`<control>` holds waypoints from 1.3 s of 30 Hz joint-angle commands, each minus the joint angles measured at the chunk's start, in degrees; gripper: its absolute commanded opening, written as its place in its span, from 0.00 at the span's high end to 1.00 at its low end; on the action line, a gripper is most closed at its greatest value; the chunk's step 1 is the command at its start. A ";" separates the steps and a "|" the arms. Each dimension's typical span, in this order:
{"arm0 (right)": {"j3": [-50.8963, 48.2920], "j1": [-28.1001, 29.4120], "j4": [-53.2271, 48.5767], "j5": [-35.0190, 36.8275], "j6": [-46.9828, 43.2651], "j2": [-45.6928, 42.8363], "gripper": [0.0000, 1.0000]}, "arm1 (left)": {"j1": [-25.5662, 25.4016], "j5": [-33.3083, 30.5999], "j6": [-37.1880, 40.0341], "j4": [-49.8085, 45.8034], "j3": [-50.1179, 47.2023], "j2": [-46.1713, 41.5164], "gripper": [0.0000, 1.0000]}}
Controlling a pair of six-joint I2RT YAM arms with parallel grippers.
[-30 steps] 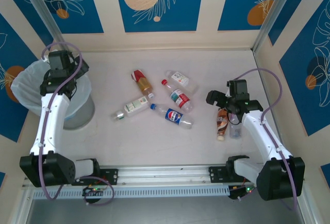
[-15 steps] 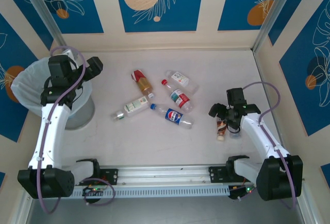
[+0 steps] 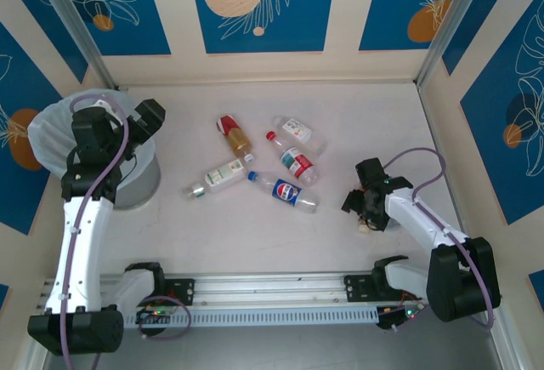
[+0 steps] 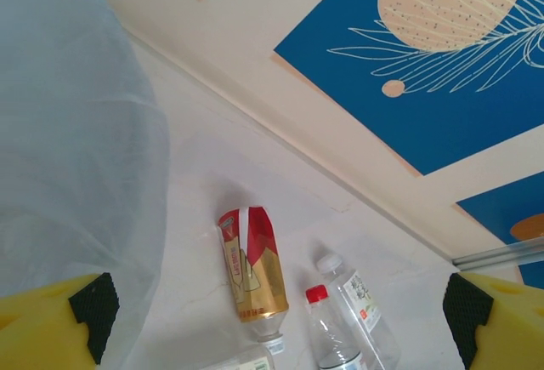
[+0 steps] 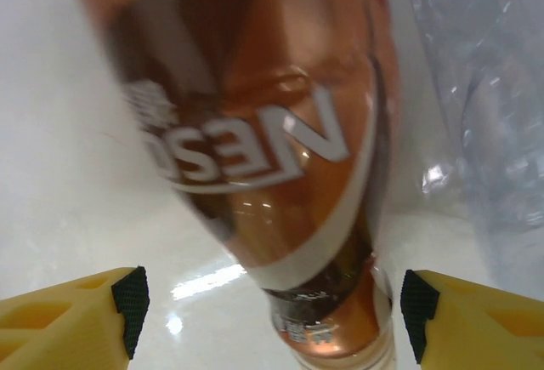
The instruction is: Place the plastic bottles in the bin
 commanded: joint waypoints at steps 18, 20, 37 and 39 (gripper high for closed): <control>-1.90 1.42 4.69 -1.55 0.23 3.00 0.55 | -0.39 -11.63 -9.53 -23.50 10.62 8.19 0.01; -1.91 1.63 5.61 -2.00 -0.30 2.90 0.63 | -0.39 -13.35 -8.98 -22.22 9.90 7.87 0.01; -2.21 4.47 12.05 -3.72 -5.67 -1.95 0.98 | -0.39 -24.95 2.23 -14.00 14.93 16.17 0.01; -2.20 4.80 12.71 -4.37 -6.89 -3.90 0.99 | -0.29 -22.72 3.71 -11.74 14.88 16.01 0.01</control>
